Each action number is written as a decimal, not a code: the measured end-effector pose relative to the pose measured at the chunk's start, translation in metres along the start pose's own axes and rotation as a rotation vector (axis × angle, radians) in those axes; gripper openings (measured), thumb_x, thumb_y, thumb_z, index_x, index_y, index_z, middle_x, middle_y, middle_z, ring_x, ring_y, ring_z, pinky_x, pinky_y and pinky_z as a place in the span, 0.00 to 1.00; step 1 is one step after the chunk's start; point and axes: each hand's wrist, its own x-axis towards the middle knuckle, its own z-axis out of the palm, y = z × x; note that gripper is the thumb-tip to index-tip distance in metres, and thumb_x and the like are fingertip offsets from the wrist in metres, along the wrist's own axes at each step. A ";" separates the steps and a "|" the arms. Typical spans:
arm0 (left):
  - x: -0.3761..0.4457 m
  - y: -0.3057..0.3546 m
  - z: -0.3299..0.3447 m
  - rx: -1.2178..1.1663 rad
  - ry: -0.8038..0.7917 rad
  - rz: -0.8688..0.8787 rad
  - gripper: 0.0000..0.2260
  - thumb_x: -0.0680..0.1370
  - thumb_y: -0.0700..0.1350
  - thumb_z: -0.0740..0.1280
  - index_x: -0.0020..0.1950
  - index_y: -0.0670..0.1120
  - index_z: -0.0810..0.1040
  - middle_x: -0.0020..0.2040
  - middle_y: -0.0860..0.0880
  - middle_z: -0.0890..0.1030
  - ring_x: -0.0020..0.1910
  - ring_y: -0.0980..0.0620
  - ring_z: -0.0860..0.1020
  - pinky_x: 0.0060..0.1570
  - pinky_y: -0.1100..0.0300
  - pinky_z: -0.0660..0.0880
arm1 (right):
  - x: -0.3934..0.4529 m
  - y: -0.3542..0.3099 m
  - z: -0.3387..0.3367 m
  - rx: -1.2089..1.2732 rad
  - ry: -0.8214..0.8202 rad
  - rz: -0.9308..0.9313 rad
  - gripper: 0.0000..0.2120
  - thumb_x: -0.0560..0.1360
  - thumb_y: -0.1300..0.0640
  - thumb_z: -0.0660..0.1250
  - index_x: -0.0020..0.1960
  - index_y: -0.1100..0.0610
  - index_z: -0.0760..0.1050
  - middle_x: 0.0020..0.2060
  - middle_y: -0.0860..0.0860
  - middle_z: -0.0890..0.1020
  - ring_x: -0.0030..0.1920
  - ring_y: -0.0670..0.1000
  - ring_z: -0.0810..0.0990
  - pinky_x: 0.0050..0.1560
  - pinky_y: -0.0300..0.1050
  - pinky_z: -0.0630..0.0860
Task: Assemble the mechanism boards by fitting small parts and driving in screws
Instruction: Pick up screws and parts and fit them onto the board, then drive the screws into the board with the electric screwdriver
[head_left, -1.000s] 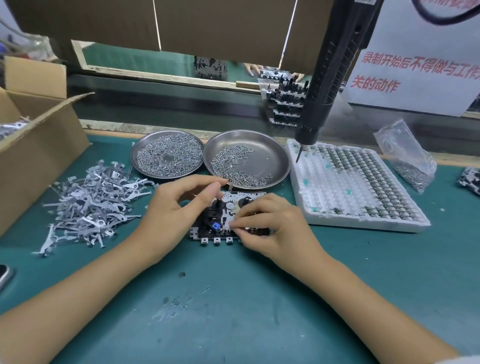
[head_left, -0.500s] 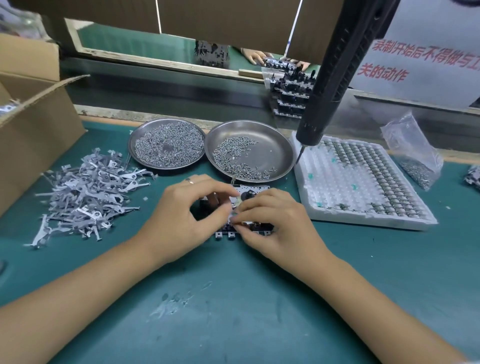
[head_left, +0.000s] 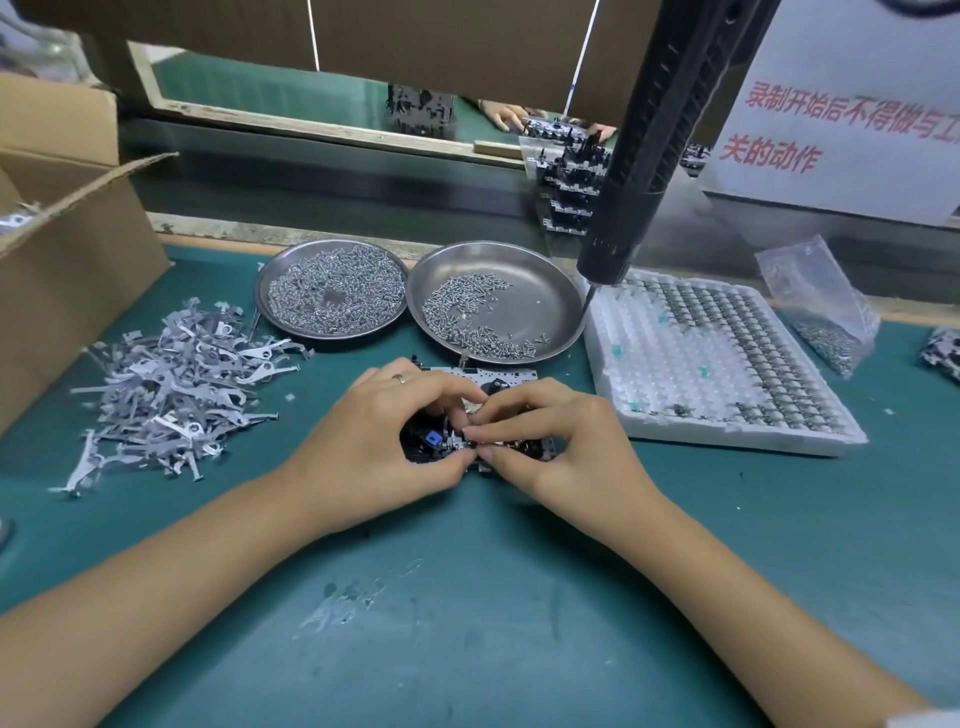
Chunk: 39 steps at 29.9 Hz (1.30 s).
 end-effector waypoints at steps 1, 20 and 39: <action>0.000 0.000 0.000 -0.008 0.006 -0.004 0.18 0.66 0.49 0.72 0.56 0.52 0.79 0.42 0.61 0.79 0.46 0.61 0.73 0.53 0.56 0.71 | 0.000 -0.001 0.000 -0.004 0.025 -0.011 0.08 0.68 0.68 0.74 0.45 0.58 0.85 0.43 0.48 0.83 0.48 0.46 0.78 0.52 0.38 0.73; 0.002 -0.001 -0.001 -0.149 0.002 -0.050 0.11 0.66 0.40 0.78 0.46 0.50 0.85 0.41 0.59 0.83 0.46 0.55 0.75 0.55 0.55 0.70 | 0.098 -0.053 -0.043 0.539 0.579 -0.124 0.15 0.73 0.67 0.64 0.56 0.62 0.63 0.34 0.55 0.72 0.26 0.52 0.73 0.29 0.43 0.73; 0.003 -0.003 0.001 -0.165 0.000 -0.070 0.10 0.66 0.41 0.78 0.46 0.44 0.85 0.39 0.56 0.82 0.44 0.52 0.74 0.53 0.54 0.71 | 0.060 -0.061 0.012 0.856 0.490 -0.166 0.09 0.75 0.62 0.65 0.45 0.57 0.64 0.23 0.50 0.70 0.20 0.53 0.67 0.23 0.39 0.66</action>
